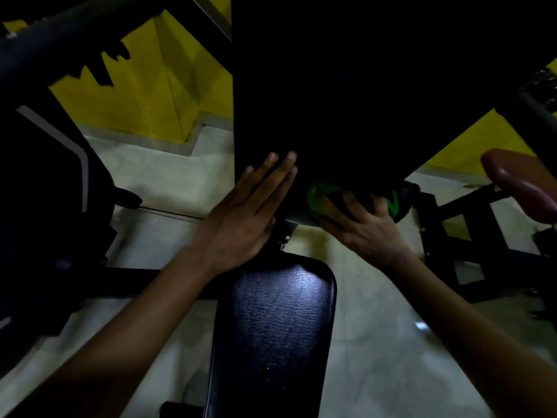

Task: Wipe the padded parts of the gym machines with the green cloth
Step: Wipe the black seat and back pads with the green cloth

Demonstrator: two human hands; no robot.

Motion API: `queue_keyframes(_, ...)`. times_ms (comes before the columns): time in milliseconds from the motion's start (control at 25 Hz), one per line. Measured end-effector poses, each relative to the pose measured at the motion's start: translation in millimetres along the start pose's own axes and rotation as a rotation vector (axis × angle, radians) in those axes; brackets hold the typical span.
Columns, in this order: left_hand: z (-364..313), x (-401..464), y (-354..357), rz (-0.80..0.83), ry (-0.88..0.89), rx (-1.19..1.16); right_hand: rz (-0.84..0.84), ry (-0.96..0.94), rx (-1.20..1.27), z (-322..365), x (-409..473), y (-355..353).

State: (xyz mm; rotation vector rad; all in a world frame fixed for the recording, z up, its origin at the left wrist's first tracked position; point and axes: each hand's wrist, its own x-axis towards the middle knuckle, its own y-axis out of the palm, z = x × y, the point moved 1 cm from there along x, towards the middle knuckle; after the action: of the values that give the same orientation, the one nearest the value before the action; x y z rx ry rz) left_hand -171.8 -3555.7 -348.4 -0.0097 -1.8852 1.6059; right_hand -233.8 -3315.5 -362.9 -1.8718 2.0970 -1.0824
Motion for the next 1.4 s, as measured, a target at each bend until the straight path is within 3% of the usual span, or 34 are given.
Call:
queue_keyframes(160, -18.4, -30.9, 23.8, 0.046, -0.107, -0.142, 0.155, -0.273, -0.022, 9.4, -9.7, 18.8)
queue_keyframes(280, -48.1, -74.9, 51.0, 0.110, -0.206, -0.200, 0.111, -0.195, 0.063, 6.7, -2.0, 11.6)
queue_keyframes(480, -83.2, -131.1, 88.1, 0.222, -0.319, -0.206, -0.070, 0.185, 0.000, 24.3, 10.3, 13.9)
queue_keyframes(680, -81.8, -133.7, 88.9, 0.226, -0.317, -0.200, -0.066, -0.064, 0.003, 50.9, 8.8, 40.1)
queue_keyframes(800, -82.3, -133.7, 85.6, 0.241, -0.317, -0.216, -0.139, 0.056, 0.066, 36.8, 32.0, 18.5)
queue_keyframes(920, -82.2, -133.3, 86.5, 0.253, -0.313, -0.189, -0.234, 0.177, -0.052, 35.5, 60.9, 14.1)
queue_keyframes(1160, -82.8, -134.9, 88.4, 0.271, -0.323, -0.197, -0.103, -0.112, -0.089, 68.6, 66.1, 35.8)
queue_keyframes(1400, -81.3, -132.7, 83.8, 0.241, -0.328, -0.179, -0.187, 0.041, -0.062, 54.3, 98.4, 13.1)
